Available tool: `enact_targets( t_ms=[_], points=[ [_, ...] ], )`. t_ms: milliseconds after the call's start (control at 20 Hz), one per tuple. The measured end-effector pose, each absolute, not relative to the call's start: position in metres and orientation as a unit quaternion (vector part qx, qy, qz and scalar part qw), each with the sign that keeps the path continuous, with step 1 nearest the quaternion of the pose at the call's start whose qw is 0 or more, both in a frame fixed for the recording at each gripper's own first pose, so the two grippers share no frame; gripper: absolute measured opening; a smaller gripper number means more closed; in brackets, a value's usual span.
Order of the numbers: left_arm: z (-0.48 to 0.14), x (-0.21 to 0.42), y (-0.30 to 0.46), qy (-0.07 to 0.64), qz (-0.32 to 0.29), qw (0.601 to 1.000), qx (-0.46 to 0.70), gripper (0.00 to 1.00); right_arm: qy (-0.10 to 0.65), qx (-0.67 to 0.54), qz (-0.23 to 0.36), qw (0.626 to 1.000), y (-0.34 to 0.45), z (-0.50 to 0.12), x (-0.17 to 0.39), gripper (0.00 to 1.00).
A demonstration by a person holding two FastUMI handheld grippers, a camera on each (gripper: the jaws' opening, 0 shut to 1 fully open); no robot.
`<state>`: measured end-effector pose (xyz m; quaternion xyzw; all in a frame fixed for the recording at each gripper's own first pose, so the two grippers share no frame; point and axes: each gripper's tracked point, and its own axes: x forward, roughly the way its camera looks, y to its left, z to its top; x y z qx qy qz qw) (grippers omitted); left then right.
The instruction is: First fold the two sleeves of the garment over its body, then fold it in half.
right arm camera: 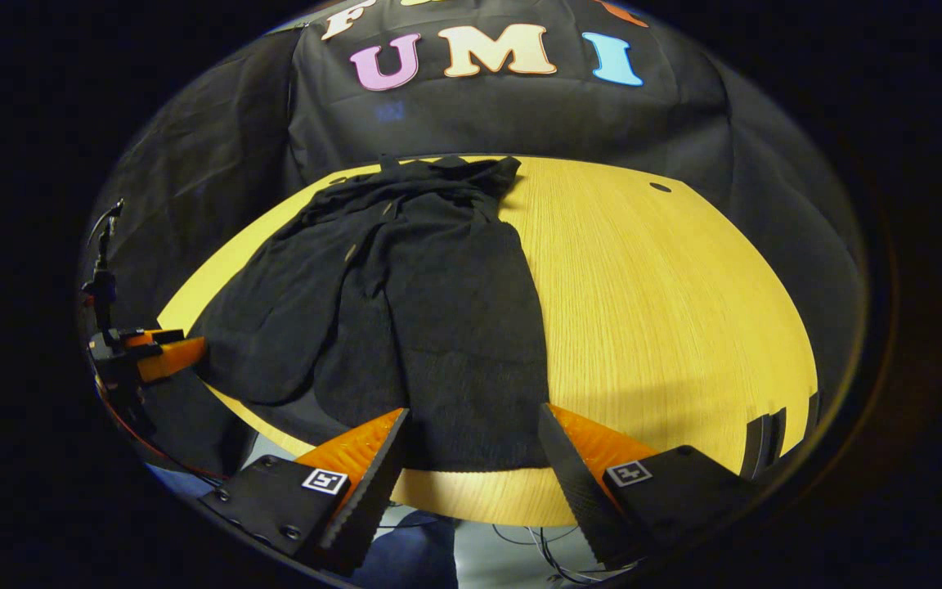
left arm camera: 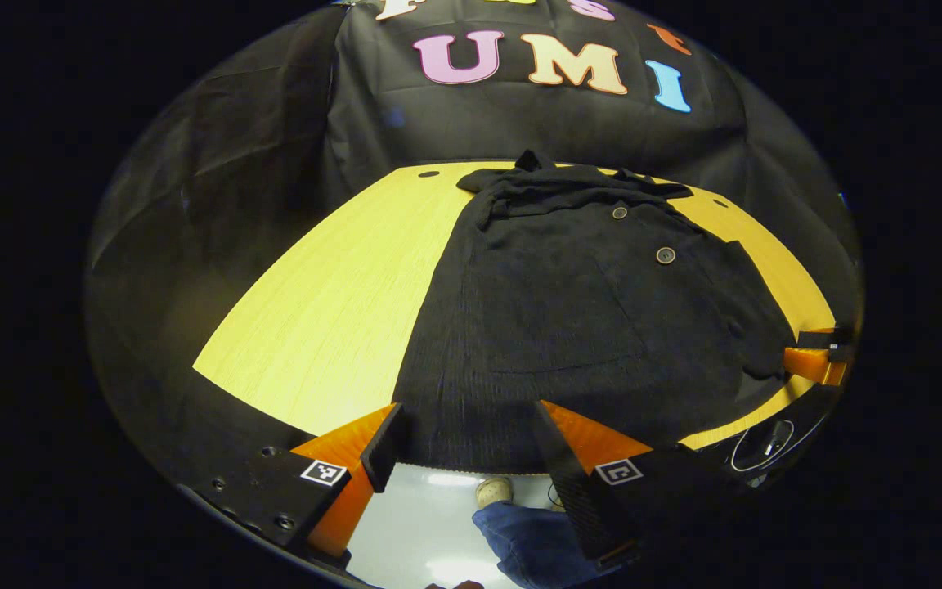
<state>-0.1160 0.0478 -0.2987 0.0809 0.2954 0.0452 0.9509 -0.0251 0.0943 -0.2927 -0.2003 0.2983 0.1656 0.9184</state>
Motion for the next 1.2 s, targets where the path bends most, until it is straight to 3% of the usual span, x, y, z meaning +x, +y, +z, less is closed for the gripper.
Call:
enact_targets(
  t_ms=[50,150,450,550,650,800,850,950,1000,1050,1200],
  points=[
    [-0.299,-0.115,0.047,0.292,0.046,0.952,0.078,0.94,0.300,-0.207,0.163,0.917,0.093,-0.296,-0.025,0.94],
    [-0.300,-0.114,0.046,0.288,0.048,0.954,0.068,0.94,0.293,-0.214,0.164,0.917,0.093,-0.297,-0.025,0.98],
    [-0.304,-0.114,0.044,0.287,0.051,0.955,0.055,0.93,0.274,-0.199,0.170,0.925,0.092,-0.302,-0.024,0.95],
    [-0.305,-0.113,0.040,0.288,0.046,0.955,0.055,0.87,0.273,-0.198,0.181,0.924,0.098,-0.306,-0.028,0.82],
    [-0.307,-0.115,0.033,0.292,0.030,0.954,0.061,0.78,0.269,-0.198,0.189,0.923,0.101,-0.307,-0.031,0.59],
    [-0.309,-0.117,0.023,0.301,0.003,0.951,0.066,0.55,0.276,-0.175,0.202,0.923,0.105,-0.313,-0.033,0.45],
    [-0.310,-0.117,0.023,0.305,-0.001,0.950,0.062,0.50,0.278,-0.167,0.204,0.924,0.106,-0.313,-0.034,0.24],
    [-0.310,-0.116,0.018,0.310,0.001,0.949,0.055,0.27,0.285,-0.166,0.207,0.921,0.108,-0.312,-0.035,0.17],
    [-0.310,-0.118,0.018,0.311,0.005,0.949,0.055,0.10,0.288,-0.168,0.205,0.920,0.108,-0.312,-0.034,0.17],
    [-0.311,-0.117,0.016,0.314,0.007,0.948,0.060,0.05,0.290,-0.170,0.204,0.919,0.108,-0.312,-0.035,0.10],
    [-0.311,-0.116,0.013,0.327,0.004,0.942,0.075,0.00,0.299,-0.169,0.206,0.916,0.111,-0.311,-0.035,0.10]
  ],
)
